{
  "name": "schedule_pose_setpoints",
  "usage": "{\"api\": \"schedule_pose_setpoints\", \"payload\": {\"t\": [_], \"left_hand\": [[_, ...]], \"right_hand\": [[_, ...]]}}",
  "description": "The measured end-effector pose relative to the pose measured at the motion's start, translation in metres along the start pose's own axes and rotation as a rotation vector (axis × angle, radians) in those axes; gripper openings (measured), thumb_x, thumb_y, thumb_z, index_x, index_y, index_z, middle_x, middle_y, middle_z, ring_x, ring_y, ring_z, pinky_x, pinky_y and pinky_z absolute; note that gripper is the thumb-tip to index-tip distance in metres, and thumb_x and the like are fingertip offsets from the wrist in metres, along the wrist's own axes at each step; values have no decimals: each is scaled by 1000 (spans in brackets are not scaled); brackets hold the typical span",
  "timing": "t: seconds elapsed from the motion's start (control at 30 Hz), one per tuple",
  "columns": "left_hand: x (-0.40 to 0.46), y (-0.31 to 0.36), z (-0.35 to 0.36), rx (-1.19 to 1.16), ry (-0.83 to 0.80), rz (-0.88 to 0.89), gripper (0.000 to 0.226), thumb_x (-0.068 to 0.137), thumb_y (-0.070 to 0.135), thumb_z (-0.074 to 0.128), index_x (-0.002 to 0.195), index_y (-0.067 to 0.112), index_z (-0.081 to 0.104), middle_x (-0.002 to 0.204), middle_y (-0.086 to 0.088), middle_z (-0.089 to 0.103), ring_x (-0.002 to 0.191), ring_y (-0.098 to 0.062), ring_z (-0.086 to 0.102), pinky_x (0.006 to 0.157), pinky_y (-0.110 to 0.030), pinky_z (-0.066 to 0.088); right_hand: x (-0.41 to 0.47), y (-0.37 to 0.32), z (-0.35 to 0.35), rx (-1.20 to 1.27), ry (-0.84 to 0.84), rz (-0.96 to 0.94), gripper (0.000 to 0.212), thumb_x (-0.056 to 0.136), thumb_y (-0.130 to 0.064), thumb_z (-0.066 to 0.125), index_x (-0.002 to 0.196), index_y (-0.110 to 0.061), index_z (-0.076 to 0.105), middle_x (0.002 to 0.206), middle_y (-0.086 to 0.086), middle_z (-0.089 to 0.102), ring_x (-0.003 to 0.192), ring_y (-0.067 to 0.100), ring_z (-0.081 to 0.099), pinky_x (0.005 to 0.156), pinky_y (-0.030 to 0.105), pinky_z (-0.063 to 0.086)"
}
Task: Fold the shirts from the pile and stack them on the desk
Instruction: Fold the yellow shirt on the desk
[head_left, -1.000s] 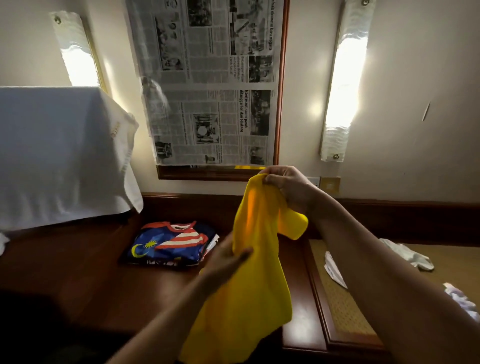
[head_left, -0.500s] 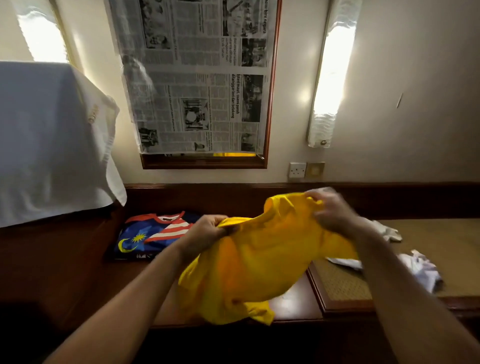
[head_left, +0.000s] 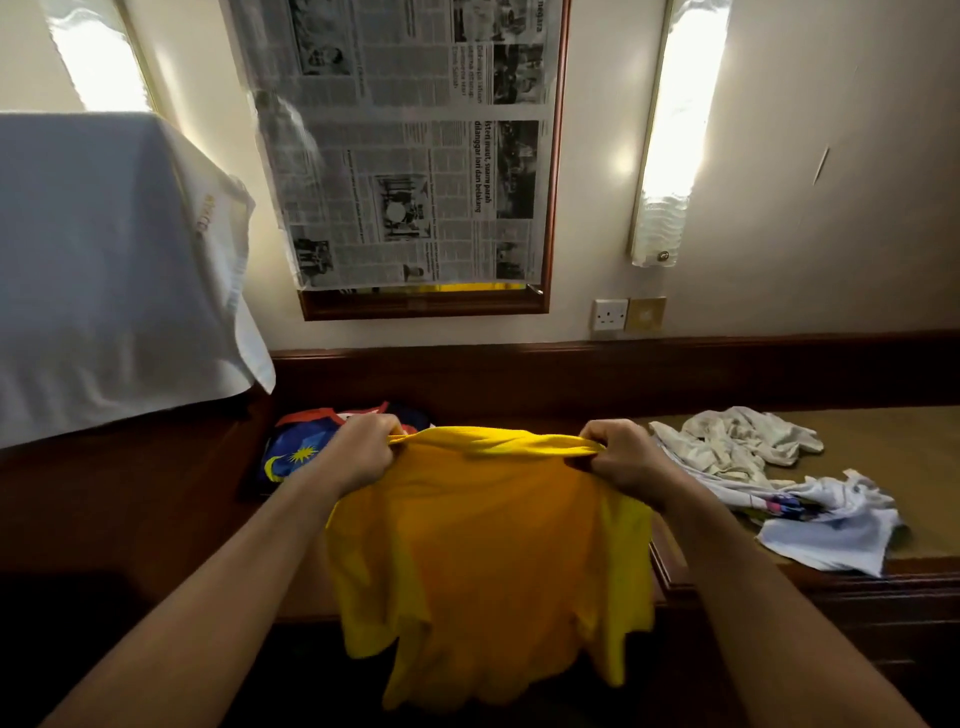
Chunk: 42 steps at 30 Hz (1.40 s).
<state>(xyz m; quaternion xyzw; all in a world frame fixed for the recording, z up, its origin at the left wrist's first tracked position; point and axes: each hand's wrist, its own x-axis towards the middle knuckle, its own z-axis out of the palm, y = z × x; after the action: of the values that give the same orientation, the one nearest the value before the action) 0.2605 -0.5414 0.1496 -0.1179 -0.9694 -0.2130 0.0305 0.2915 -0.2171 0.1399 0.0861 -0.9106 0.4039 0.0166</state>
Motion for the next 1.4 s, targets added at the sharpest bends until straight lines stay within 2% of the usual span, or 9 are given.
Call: {"api": "schedule_pose_setpoints", "payload": {"t": [0.23,0.3,0.4,0.57,0.8,0.93,1.17,1.27,1.4], "left_hand": [[-9,-18,13,-291,499,-33,38,86,36,67,60,18,47,59,4,49,56,-7,44,50,-22,29],[-10,-14,14,-335,450,-28,34,89,32,65,62,17,51,61,4,51,58,-8,46,52,-22,31],[-9,-13,17,-338,336,65,28,93,34,58,86,8,69,82,-4,67,73,-17,60,62,-34,47],[5,-22,24,-140,288,160,27,97,25,54,102,1,67,100,-18,65,91,-30,61,76,-45,51],[27,-46,48,-148,327,231,9,89,9,64,97,5,67,91,-9,63,82,-20,58,67,-24,46],[44,-60,62,-127,247,253,7,89,7,64,90,4,70,87,-11,64,80,-21,59,69,-35,51],[105,-75,100,-224,149,36,19,94,8,55,93,3,73,88,-14,67,81,-22,56,78,-29,40],[138,-67,120,-485,79,-191,22,99,11,48,107,6,68,97,-14,65,90,-23,57,84,-41,48],[183,-59,147,-790,76,-514,32,100,10,46,126,-4,55,113,-7,57,107,-22,51,97,-34,39]], "right_hand": [[-13,5,-26,295,-202,163,22,85,-28,71,104,-17,65,103,9,65,96,27,64,73,34,56],[-9,11,-32,310,-167,191,20,88,-28,67,104,-16,66,104,11,65,96,30,64,76,40,57],[2,15,-31,183,-12,168,8,93,-9,59,98,-13,63,97,12,61,84,24,59,61,29,52],[17,32,-27,-124,206,70,25,81,11,53,78,-15,52,77,9,54,70,24,50,51,31,36],[25,57,-9,-325,318,86,18,79,-1,62,79,-17,69,78,9,66,76,28,60,61,31,46],[39,81,-2,-361,321,117,26,80,2,58,86,-16,76,87,14,63,88,32,58,66,31,43],[105,128,13,-225,492,232,29,85,8,50,103,1,71,95,20,61,86,28,52,72,27,33],[141,156,25,-95,515,308,29,87,7,47,107,0,68,95,20,66,79,23,52,66,27,34],[180,191,33,-17,498,350,18,95,-7,50,101,-6,68,76,8,61,63,13,50,51,25,34]]}}
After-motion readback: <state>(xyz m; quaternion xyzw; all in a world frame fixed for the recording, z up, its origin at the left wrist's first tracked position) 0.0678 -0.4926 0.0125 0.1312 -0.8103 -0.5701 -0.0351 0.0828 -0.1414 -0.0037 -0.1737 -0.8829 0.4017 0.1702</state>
